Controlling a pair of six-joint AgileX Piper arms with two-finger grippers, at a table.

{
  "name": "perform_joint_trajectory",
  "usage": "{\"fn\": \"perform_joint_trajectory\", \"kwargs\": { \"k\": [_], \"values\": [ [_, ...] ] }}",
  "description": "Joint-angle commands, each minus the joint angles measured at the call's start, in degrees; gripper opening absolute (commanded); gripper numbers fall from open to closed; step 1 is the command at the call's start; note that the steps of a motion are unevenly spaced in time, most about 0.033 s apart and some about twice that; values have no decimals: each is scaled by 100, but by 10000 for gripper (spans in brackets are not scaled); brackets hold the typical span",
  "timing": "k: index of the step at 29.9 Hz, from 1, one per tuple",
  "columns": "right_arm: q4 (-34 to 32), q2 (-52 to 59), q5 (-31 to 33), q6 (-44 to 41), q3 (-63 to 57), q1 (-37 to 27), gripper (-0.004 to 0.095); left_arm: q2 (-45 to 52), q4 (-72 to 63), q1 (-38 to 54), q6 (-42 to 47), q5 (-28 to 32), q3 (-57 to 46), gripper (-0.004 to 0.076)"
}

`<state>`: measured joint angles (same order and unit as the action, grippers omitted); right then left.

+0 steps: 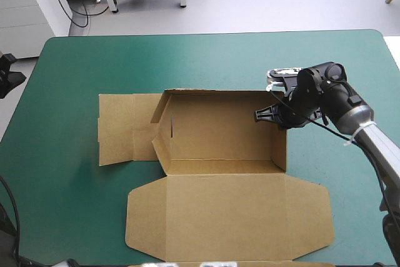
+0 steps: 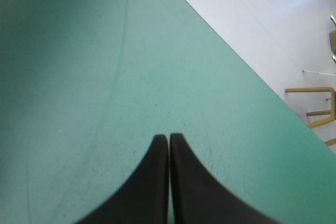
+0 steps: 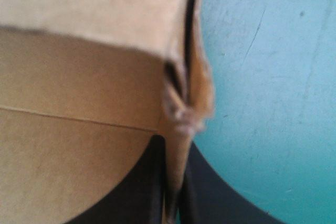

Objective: Fold the box

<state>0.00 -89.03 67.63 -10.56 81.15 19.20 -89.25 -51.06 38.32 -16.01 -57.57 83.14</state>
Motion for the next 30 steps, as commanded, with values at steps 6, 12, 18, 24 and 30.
{"fn": "perform_joint_trajectory", "kwargs": {
  "k": [6, 12, 18, 24, 30],
  "values": [
    [-512, -428, -1052, -1, 140, -25, -6, 250, -358, 5, 49, 176, 141, -8],
    [-512, -717, -1470, -1, 225, -25, 33, 250, -358, 5, 49, 203, 141, -8],
    [-492, -803, -1512, -71, 461, -25, 414, 250, -318, 5, 49, 216, 141, -8],
    [-460, -793, -970, -95, 1175, -27, 912, 250, -318, 5, 49, 205, 141, -8],
    [-471, -768, -56, 20, 1934, -27, 927, 250, -318, 5, 49, 160, 141, -8]
  ]
}}
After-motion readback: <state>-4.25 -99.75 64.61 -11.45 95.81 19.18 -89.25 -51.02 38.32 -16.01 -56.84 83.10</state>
